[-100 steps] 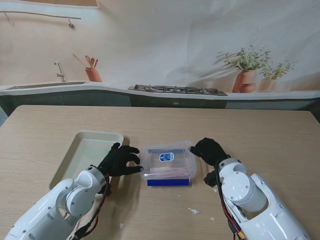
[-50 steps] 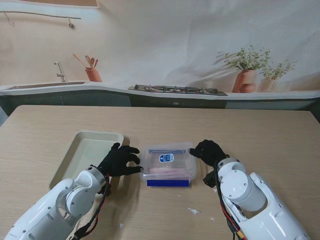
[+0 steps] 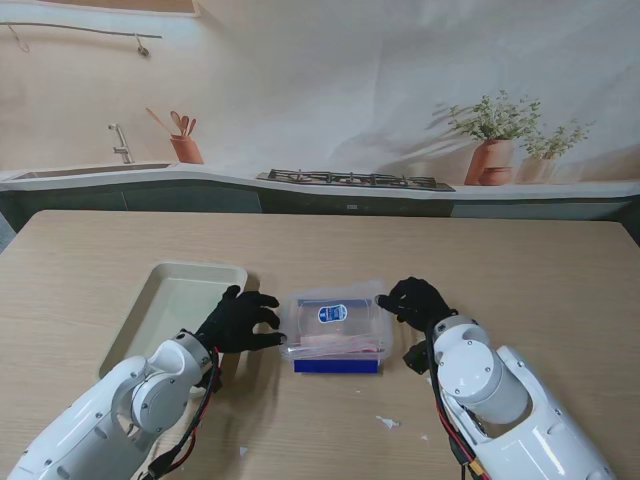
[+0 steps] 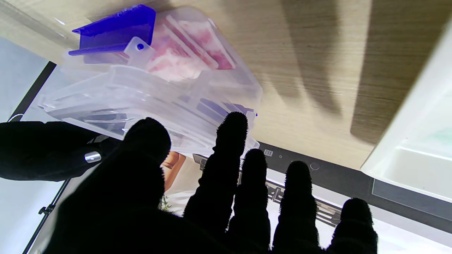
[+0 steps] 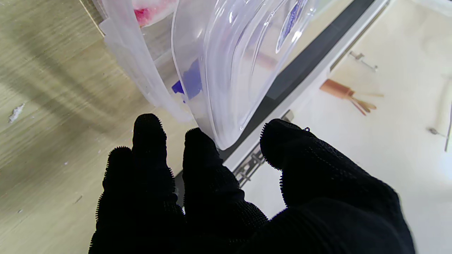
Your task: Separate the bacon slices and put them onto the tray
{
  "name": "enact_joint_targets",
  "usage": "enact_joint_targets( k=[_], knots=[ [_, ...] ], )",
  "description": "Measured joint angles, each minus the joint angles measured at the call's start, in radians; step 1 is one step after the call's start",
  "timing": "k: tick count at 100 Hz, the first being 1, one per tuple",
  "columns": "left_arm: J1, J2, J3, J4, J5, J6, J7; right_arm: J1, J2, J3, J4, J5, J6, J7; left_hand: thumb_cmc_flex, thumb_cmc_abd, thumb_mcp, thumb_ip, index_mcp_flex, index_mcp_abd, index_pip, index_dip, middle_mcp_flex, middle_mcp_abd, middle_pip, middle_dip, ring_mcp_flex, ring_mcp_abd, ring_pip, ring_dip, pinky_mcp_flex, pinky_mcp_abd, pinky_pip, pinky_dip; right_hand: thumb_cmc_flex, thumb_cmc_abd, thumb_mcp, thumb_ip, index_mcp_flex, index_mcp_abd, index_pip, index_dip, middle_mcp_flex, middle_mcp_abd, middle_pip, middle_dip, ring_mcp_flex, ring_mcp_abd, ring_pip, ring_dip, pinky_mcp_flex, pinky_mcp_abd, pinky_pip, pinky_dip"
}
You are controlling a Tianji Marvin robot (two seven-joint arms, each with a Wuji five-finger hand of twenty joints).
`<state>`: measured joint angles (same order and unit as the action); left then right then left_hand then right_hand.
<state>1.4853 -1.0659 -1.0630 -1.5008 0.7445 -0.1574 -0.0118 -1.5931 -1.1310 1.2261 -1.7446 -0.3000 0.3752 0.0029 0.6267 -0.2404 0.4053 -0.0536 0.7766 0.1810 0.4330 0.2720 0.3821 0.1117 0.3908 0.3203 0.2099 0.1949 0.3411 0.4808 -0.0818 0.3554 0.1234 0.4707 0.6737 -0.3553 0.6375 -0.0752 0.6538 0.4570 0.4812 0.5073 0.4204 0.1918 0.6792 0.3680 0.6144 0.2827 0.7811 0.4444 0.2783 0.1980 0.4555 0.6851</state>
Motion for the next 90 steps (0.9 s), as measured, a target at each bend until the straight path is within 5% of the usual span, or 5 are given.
enact_joint_targets(
  k=[26, 48, 90],
  knots=[
    [-0.002, 0.002, 0.002, 0.001, 0.0, 0.0, -0.004, 0.001, -0.014, -0.002, 0.004, 0.048, 0.002, -0.041, 0.0, 0.0, 0.0, 0.0, 0.0, 0.0, 0.012, 0.0, -0.009, 0.0, 0.0, 0.0, 0.0, 0.0, 0.0, 0.0, 0.0, 0.0, 0.0, 0.0, -0.016, -0.024, 0.029, 0.0, -0.032, -0.001, 0.062, -0.079, -0.004, 0.0, 0.0, 0.001, 0.076, 0.007, 0.009, 0.0, 0.041, 0.016, 0.172, -0.039],
    [-0.002, 0.003, 0.002, 0.002, 0.0, 0.001, -0.006, 0.005, -0.026, 0.0, 0.007, 0.096, 0.019, -0.055, 0.0, 0.0, 0.0, 0.0, 0.0, 0.004, 0.024, 0.0, -0.009, 0.0, 0.0, 0.0, 0.0, 0.0, 0.0, 0.0, 0.0, 0.0, 0.0, 0.0, -0.045, -0.024, 0.028, 0.0, -0.04, -0.001, 0.075, -0.11, -0.004, 0.006, 0.0, 0.001, 0.109, 0.03, 0.003, -0.005, 0.002, 0.03, 0.396, -0.147],
    [-0.003, 0.004, 0.004, 0.002, -0.001, 0.0, -0.008, 0.004, -0.039, 0.0, 0.003, 0.15, 0.042, -0.097, 0.0, 0.0, 0.0, 0.0, 0.0, 0.005, 0.024, -0.001, -0.009, 0.0, 0.0, 0.0, 0.0, -0.001, -0.003, 0.0, 0.0, 0.0, 0.0, 0.0, -0.046, -0.024, 0.023, 0.0, -0.053, -0.003, 0.095, -0.112, -0.004, 0.007, 0.0, 0.015, 0.189, 0.031, -0.016, -0.029, 0.04, 0.054, 0.493, -0.212]
  ],
)
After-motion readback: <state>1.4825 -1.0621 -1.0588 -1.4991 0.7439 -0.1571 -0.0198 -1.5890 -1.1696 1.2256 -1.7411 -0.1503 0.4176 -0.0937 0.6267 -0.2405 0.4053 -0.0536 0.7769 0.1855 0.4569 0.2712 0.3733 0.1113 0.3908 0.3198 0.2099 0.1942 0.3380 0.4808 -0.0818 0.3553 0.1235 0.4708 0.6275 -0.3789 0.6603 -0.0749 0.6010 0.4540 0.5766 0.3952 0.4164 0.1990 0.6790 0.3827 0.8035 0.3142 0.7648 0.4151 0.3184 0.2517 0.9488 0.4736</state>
